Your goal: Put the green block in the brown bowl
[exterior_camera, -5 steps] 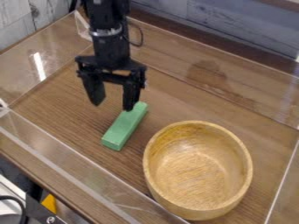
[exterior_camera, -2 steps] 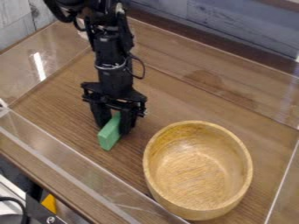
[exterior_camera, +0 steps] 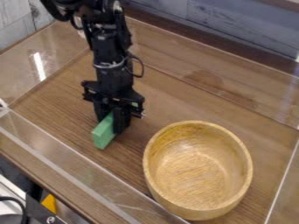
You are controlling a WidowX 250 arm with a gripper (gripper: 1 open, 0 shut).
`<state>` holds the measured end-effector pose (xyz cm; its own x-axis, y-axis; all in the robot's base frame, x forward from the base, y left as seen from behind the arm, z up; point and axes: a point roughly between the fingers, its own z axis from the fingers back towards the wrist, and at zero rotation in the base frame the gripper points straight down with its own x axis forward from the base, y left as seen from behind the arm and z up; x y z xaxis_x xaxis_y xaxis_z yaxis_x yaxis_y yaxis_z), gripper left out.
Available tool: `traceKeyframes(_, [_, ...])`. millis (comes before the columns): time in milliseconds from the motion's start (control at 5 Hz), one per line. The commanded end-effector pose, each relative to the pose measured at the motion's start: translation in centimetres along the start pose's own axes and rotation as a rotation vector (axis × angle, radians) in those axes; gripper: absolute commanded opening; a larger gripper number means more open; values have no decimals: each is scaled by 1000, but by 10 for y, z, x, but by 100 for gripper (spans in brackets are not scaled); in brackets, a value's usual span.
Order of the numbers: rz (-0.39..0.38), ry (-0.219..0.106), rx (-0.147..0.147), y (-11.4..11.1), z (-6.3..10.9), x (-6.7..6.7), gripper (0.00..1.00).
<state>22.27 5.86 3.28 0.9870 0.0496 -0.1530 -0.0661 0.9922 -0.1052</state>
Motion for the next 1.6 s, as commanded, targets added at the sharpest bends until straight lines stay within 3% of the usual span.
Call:
traceKeyframes(0, [6, -51, -15, -11, 25, 1, 0])
traceKeyframes(200, [6, -56, -38, -25, 35, 0, 0])
traceKeyframes(600, [84, -94, -80, -57, 54, 4, 0])
traceKeyframes(800, [45, -126, -85, -54, 73, 4, 0])
traceKeyframes(1000, [8, -183, -98, -42, 106, 6, 0])
traceKeyframes(1200, [40, -223, -106, -29, 121, 1, 0])
traceKeyframes(1400, [71, -225, -90, -26, 99, 0, 0])
